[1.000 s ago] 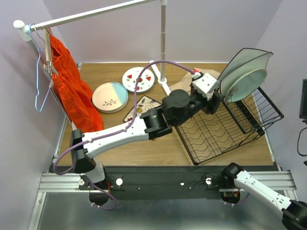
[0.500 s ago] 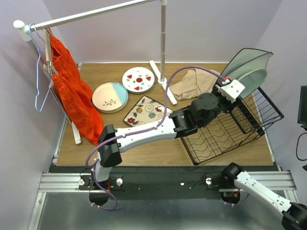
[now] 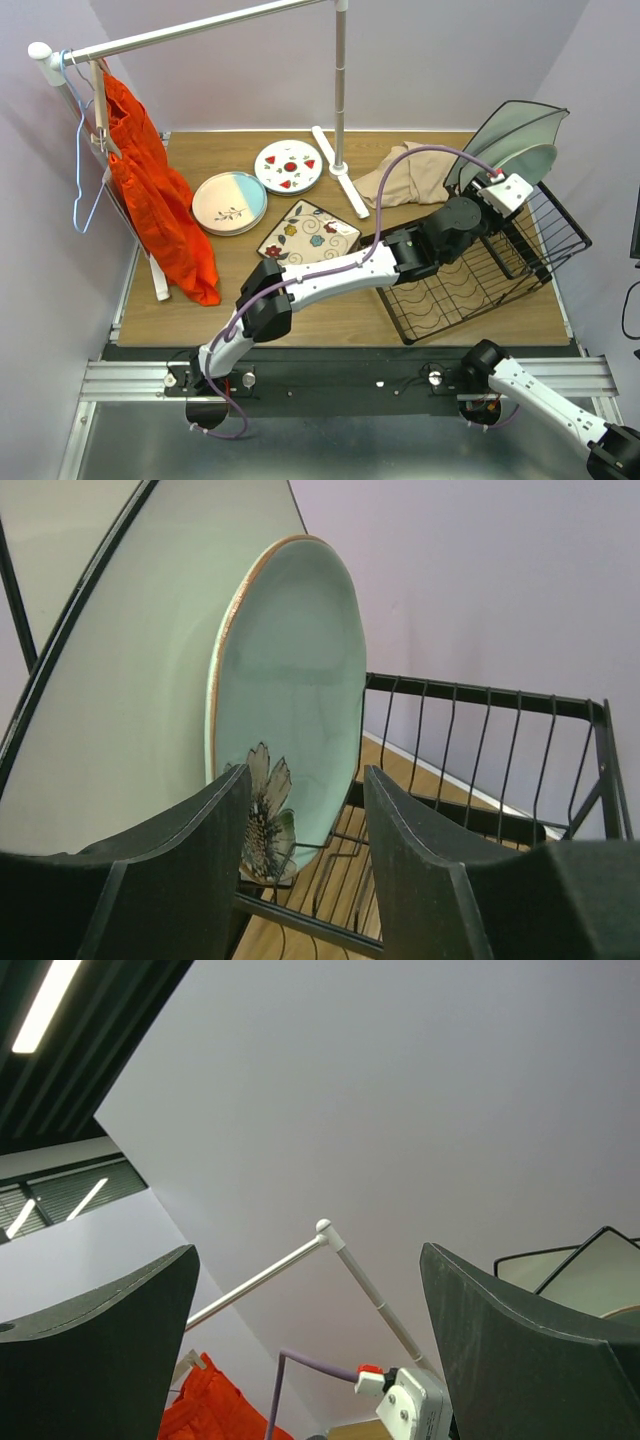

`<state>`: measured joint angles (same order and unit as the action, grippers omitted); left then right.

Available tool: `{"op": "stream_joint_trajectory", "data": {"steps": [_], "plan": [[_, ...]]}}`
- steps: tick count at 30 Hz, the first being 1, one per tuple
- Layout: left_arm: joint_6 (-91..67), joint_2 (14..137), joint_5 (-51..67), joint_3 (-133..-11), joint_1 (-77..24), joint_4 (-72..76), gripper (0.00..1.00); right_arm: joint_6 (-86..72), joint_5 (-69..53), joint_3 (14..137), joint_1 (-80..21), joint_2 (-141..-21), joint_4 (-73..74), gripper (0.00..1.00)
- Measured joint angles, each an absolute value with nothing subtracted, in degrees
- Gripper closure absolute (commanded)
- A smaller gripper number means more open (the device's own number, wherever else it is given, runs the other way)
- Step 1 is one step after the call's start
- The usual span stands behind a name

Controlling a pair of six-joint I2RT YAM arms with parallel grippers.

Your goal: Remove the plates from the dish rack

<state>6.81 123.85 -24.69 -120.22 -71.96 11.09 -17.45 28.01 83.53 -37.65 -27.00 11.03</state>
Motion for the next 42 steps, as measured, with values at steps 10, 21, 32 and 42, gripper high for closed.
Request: {"op": "stream_joint_trajectory", "data": {"steps": [10, 21, 32, 42], "plan": [[4.7, 125.8, -22.3, -123.5, -70.0, 11.6, 0.43, -17.2, 28.8, 83.5, -37.6, -27.0, 11.0, 0.00], [5.1, 129.7, -20.3, -123.9, -69.1, 13.3, 0.46, -16.8, 29.3, 83.5, -37.6, -26.9, 11.0, 0.00], [7.6, 132.1, -19.9, -125.1, -68.8, 15.5, 0.63, -16.4, 30.2, 83.5, -37.6, -26.4, 11.0, 0.00], [7.7, 132.9, -19.2, -125.1, -68.6, 15.6, 0.89, -16.3, 30.9, 83.5, -37.6, -25.7, 11.0, 0.00]]}}
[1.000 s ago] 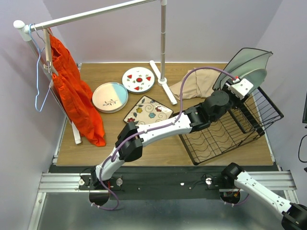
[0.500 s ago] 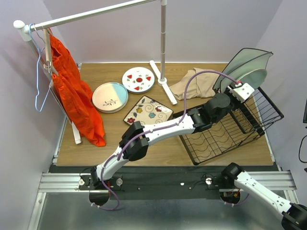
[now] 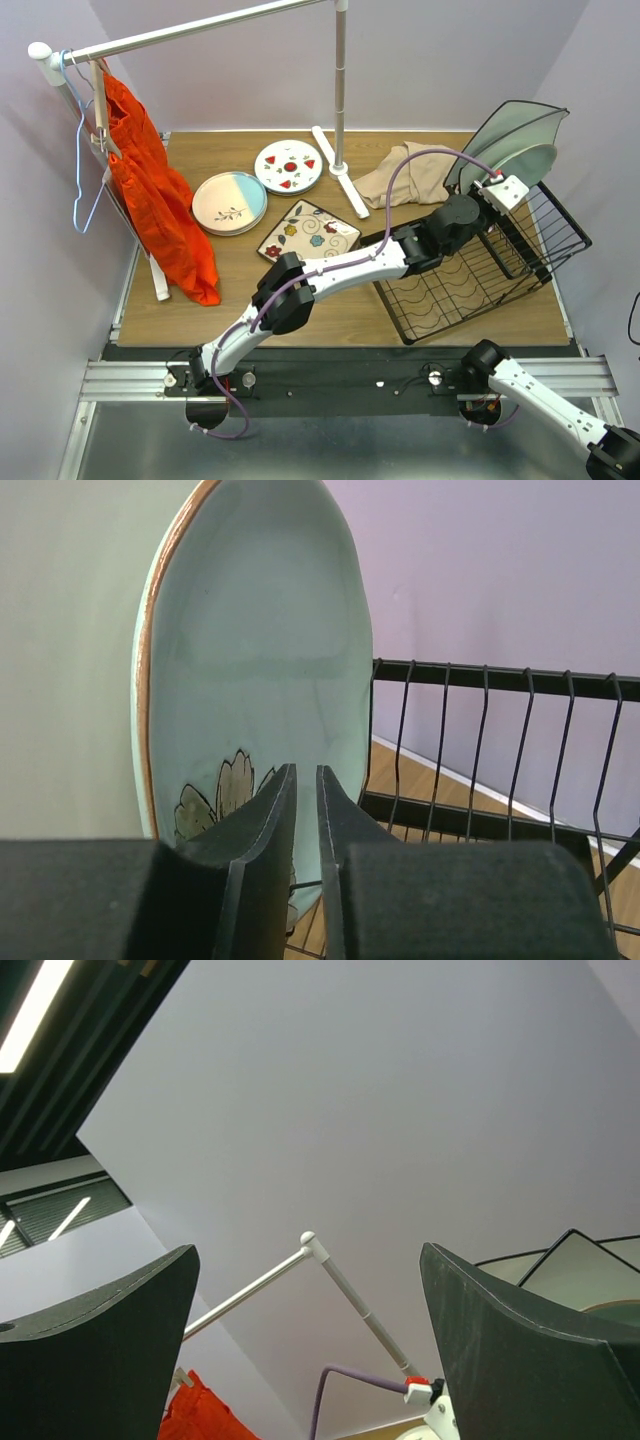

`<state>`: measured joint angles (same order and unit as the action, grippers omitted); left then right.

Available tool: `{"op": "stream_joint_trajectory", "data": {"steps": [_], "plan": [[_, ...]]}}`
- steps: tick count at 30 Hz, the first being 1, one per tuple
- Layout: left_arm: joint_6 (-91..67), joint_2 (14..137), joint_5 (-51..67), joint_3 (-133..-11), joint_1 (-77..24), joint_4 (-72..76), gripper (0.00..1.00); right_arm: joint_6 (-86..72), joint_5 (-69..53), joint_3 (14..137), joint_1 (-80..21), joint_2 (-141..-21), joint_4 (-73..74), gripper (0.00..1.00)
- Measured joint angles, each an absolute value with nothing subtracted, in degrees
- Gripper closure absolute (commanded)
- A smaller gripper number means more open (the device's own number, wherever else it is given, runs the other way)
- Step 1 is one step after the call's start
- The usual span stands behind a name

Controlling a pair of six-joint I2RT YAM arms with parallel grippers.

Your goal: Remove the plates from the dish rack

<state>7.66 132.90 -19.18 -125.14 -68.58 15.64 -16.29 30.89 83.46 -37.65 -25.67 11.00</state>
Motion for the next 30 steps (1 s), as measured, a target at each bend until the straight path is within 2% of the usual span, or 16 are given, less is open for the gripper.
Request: {"op": "stream_joint_trajectory", "data": {"steps": [3, 14, 15, 17, 18, 21, 27, 28, 30], "plan": [[7.4, 132.9, -18.7, -125.1, -68.5, 15.4, 1.00, -16.2, 31.1, 83.5, -37.6, -25.6, 11.0, 0.00], [2.7, 129.7, -14.2, -125.1, -68.2, 11.2, 1.00, -15.5, 32.0, 83.5, -37.6, -25.5, 11.0, 0.00], [2.4, 129.2, -14.0, -125.1, -68.2, 11.0, 0.88, -15.4, 32.1, 83.5, -37.6, -25.5, 11.0, 0.00], [1.1, 127.7, -13.0, -125.3, -68.2, 10.4, 0.74, -15.3, 32.1, 83.5, -37.6, -25.5, 11.0, 0.00], [0.4, 127.3, -12.7, -125.9, -68.2, 10.0, 0.63, -15.3, 32.1, 83.5, -37.6, -25.5, 11.0, 0.00], [-2.1, 127.1, -12.1, -129.2, -68.2, 8.0, 0.50, -14.9, 32.2, 83.5, -37.6, -25.5, 11.0, 0.00], [-7.2, 126.3, -13.8, -132.2, -67.9, 4.6, 0.48, -14.9, 32.7, 83.5, -37.8, -25.4, 11.0, 0.00], [-8.3, 126.3, -14.3, -132.5, -67.8, 3.9, 0.44, -14.9, 32.8, 83.5, -37.8, -25.4, 11.0, 0.00], [-10.3, 126.3, -14.9, -132.7, -67.5, 2.5, 0.43, -14.8, 33.1, 83.5, -37.9, -25.4, 11.0, 0.00]]}}
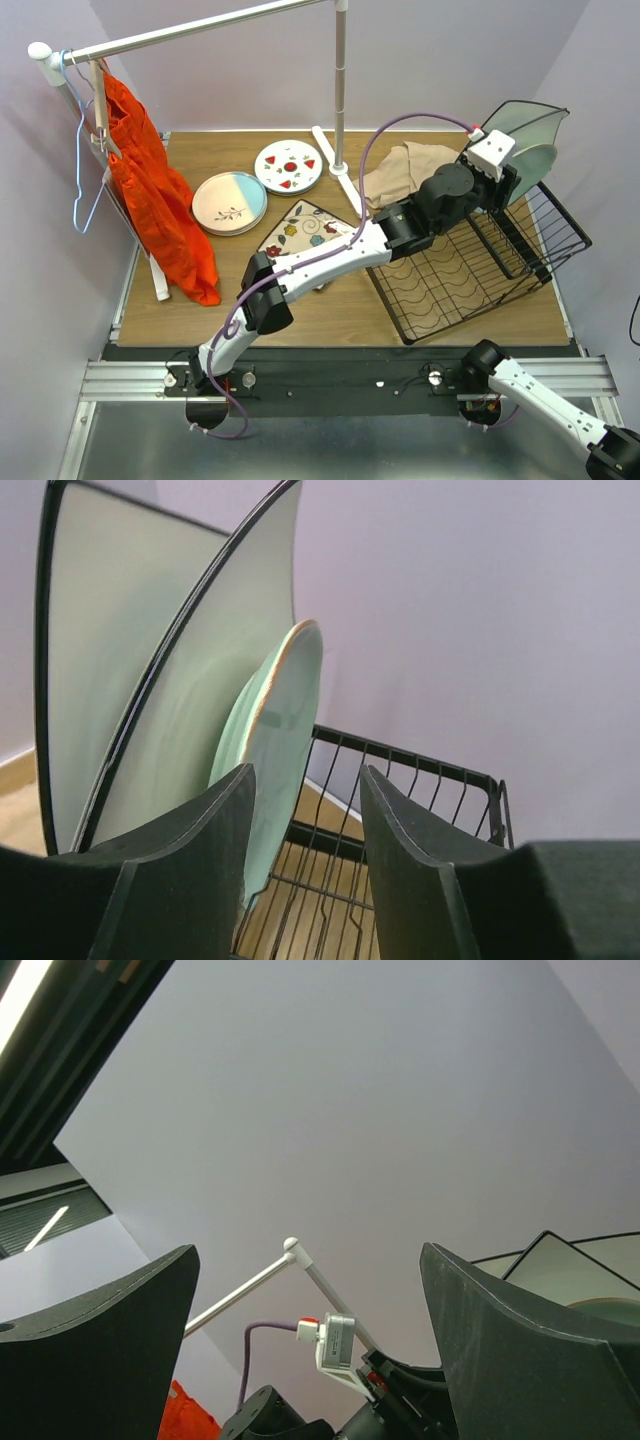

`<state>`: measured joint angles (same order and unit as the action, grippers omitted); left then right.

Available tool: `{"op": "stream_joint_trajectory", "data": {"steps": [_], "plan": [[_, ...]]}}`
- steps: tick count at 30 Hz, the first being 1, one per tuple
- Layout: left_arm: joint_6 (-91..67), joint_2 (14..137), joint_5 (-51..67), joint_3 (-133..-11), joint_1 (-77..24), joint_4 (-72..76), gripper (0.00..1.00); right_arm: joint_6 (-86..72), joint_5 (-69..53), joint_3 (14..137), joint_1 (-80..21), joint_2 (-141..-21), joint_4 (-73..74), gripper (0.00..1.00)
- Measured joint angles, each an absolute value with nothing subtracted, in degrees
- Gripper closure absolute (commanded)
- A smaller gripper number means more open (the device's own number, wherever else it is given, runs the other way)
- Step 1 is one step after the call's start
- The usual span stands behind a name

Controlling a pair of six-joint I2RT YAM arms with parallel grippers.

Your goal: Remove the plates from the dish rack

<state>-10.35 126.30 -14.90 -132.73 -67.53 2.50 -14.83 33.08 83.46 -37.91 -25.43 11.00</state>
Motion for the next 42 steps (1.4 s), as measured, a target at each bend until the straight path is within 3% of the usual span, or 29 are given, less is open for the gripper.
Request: {"op": "stream_joint_trajectory", "data": {"steps": [7, 19, 42], "plan": [[-15.3, 126.2, -17.1, -132.7, -66.2, -0.8, 0.38, -14.5, 33.7, 83.5, -38.2, -25.4, 11.0, 0.00], [-16.9, 126.4, -17.5, -132.7, -65.6, -1.4, 0.42, -14.2, 34.6, 83.5, -38.5, -25.2, 11.0, 0.00], [3.3, 132.4, -20.7, -131.5, -67.6, 9.4, 0.49, -13.8, 35.0, 83.5, -39.0, -24.7, 10.9, 0.00]]}}
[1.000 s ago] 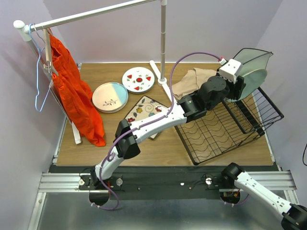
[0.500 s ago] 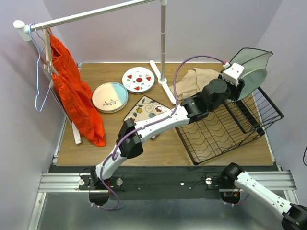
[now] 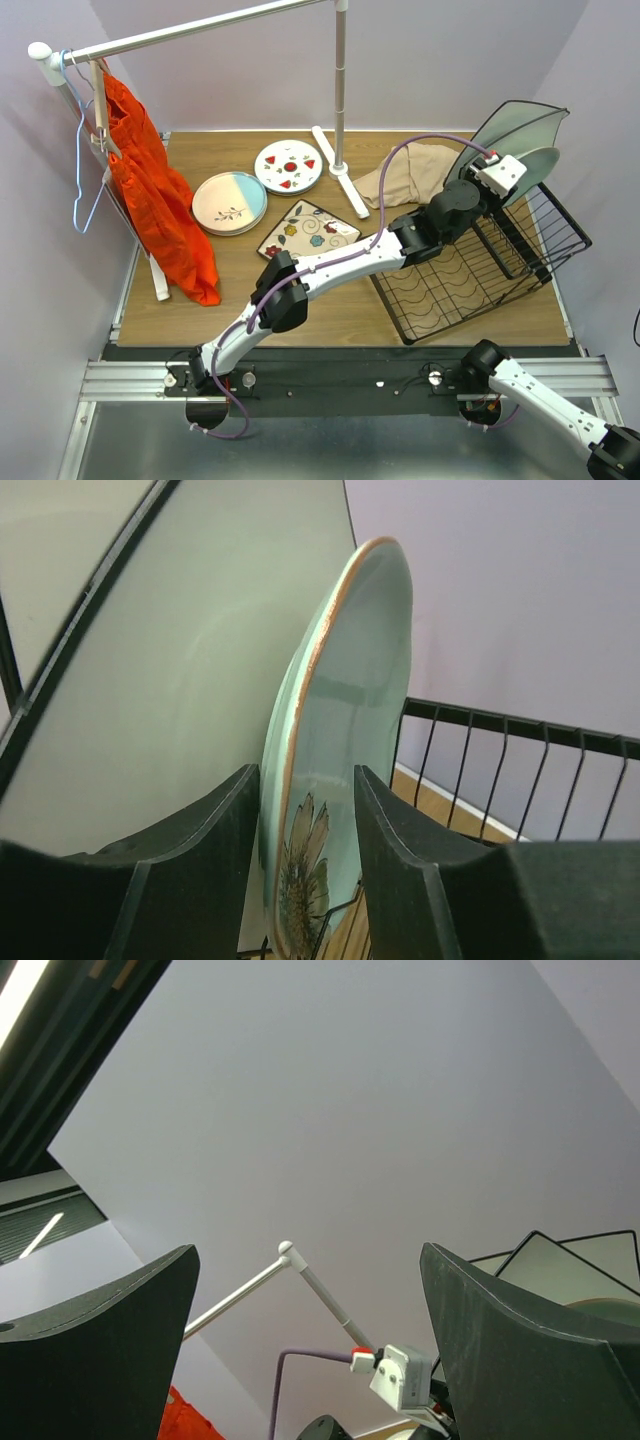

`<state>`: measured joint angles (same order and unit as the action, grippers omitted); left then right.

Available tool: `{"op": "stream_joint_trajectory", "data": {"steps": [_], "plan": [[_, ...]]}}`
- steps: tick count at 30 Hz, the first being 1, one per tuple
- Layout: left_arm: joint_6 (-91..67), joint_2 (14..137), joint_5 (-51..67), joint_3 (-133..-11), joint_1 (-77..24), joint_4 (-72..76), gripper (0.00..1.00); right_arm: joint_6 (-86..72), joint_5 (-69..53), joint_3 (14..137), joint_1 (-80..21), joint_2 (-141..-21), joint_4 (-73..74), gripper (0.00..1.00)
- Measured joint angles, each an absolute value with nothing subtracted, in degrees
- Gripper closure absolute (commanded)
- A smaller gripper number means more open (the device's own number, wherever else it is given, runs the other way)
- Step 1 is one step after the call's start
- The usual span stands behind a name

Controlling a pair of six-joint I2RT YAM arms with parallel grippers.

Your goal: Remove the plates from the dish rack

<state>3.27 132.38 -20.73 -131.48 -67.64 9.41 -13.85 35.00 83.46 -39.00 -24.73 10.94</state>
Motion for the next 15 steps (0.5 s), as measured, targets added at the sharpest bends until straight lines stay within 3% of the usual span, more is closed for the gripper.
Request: {"op": "stream_joint_trajectory", "data": {"steps": [15], "plan": [[5.8, 133.2, -20.4, -131.3, -67.5, 10.9, 0.54, -13.4, 35.1, 83.5, -39.6, -24.6, 10.9, 0.00]]}}
